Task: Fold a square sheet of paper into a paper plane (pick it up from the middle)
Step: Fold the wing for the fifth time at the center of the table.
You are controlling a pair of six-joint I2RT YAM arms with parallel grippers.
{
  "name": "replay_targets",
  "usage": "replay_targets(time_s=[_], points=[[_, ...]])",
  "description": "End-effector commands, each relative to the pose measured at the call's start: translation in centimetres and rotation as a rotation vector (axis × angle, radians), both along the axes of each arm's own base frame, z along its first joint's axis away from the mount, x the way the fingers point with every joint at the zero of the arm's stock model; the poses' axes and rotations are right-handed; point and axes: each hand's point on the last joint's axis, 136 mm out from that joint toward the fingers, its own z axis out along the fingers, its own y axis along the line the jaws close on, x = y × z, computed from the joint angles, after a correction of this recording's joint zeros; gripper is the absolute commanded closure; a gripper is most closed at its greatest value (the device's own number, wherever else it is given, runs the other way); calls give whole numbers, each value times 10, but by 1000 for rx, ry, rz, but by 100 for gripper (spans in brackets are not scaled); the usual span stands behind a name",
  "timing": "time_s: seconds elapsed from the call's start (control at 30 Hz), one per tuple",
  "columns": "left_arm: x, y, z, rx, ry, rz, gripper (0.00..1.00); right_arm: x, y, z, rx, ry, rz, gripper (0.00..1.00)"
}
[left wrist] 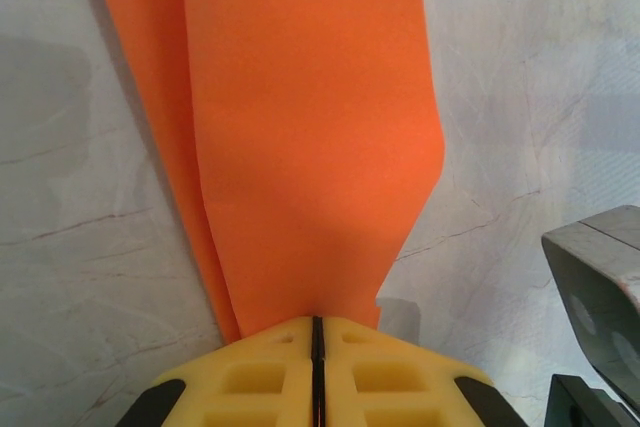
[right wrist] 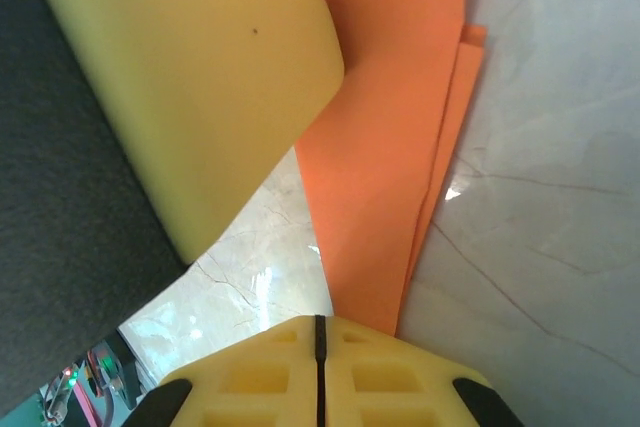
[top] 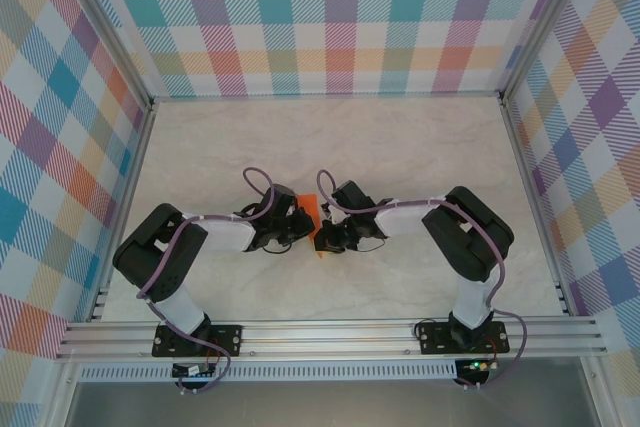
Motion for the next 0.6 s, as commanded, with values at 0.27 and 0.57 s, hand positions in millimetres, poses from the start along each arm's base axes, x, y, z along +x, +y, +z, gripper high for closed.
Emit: replay_targets(time_s=[0.27, 0.57], points=[[17, 10, -1, 49, -32, -14, 85, -16, -26, -36, -156, 64, 5, 93], [30, 30, -11, 50, -32, 0, 84, -29, -42, -51, -217, 103, 5, 94]])
